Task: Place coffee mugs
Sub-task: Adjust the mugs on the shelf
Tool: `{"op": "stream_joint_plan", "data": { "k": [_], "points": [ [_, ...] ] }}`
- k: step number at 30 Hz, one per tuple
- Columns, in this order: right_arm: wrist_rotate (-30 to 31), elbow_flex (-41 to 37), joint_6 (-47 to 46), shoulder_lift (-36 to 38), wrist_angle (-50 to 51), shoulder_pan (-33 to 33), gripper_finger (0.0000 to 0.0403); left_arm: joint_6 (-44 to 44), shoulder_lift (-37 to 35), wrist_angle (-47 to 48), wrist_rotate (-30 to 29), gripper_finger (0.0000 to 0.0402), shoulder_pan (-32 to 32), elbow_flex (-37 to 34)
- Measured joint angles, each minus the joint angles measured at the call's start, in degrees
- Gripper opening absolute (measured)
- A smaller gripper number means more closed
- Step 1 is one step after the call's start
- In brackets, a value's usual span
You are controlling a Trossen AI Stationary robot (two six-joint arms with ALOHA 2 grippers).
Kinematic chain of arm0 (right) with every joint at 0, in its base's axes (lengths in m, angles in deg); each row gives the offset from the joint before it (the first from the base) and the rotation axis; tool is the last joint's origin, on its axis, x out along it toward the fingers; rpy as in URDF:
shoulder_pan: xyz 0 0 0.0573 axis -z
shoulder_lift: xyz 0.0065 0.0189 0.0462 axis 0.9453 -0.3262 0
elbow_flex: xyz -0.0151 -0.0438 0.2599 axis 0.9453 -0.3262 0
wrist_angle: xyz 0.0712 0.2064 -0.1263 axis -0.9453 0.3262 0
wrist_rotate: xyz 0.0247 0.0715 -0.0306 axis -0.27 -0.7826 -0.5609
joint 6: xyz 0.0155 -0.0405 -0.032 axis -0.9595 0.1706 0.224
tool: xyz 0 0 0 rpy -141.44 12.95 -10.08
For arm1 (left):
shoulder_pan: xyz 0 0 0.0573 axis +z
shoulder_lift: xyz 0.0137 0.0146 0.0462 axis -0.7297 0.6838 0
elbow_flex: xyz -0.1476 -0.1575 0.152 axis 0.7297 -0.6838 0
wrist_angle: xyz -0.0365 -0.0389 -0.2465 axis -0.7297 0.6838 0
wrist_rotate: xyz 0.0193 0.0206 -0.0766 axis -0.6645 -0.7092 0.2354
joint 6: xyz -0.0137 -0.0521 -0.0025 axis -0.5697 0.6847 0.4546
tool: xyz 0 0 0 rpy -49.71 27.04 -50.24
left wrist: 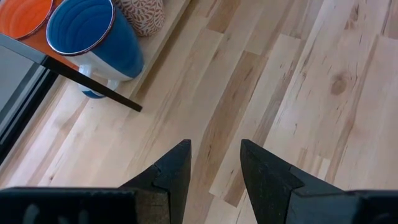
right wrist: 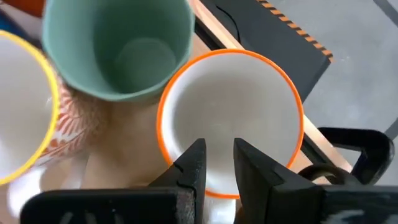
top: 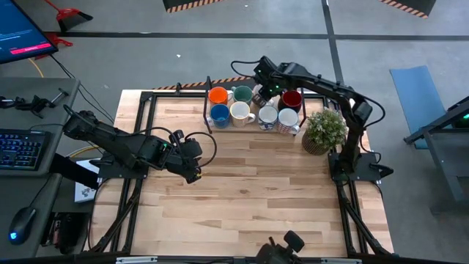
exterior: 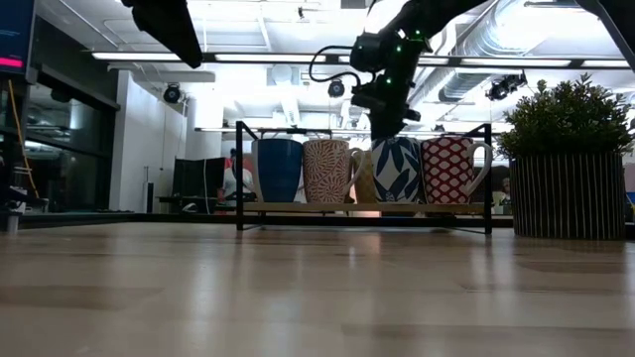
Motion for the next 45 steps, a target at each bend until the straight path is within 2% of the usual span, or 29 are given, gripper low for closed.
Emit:
{"op": "stream_joint_plan", "data": {
  "k": [11, 40, 45],
  "points": [
    [1.35, -0.04, 0.74, -1.42, -1.26, -0.14, 0.0059, 0.01, 0.00, 0.02, 0.17, 0.0129, 0.00, 0.00],
    [2.29, -0.04, 2.39, -2.18, 3.28, 0.37, 0.0059, 0.01, 0.00, 0.02, 0.22, 0.0129, 0.01, 0.00],
    [5.05, -0.04, 2.42, -2.20, 4.24, 0.36, 0.0059, -0.18, 0.00, 0.01, 0.22, 0.0129, -0.01, 0.00]
  ]
}}
